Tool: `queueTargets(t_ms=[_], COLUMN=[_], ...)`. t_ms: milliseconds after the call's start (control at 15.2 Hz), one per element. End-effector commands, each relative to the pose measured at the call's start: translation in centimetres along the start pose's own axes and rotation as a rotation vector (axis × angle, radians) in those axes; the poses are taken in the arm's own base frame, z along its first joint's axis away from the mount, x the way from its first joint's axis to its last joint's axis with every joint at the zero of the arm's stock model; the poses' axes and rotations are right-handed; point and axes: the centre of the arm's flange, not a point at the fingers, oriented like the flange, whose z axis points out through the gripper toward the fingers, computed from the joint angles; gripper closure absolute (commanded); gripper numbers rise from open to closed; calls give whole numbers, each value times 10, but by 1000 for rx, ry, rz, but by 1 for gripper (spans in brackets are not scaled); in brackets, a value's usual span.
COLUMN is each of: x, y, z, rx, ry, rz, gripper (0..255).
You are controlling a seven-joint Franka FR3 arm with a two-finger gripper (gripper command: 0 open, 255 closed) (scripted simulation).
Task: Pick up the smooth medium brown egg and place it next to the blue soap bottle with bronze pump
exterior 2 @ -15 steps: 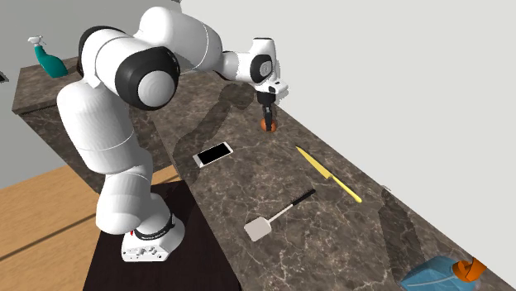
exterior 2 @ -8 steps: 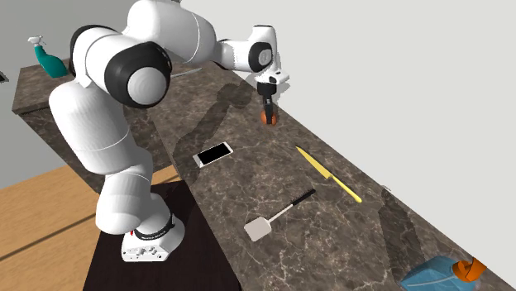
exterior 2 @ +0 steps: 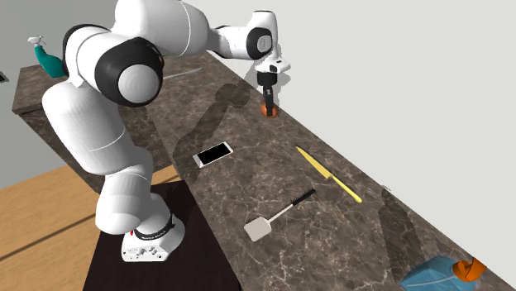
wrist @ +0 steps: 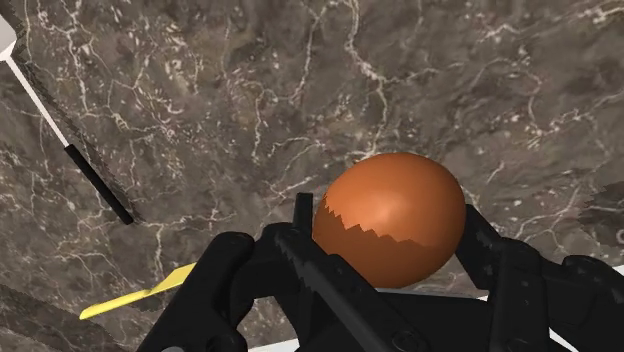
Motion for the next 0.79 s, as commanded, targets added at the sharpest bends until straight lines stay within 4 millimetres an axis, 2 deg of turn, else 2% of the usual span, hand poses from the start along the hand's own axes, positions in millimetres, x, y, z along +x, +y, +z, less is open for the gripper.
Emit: queueTargets(t_ms=[0,726], x=[1,5], y=[1,12], z=[-11,-68], rx=[0,0], ry=[0,0], rz=[0,0], gripper=[255,255])
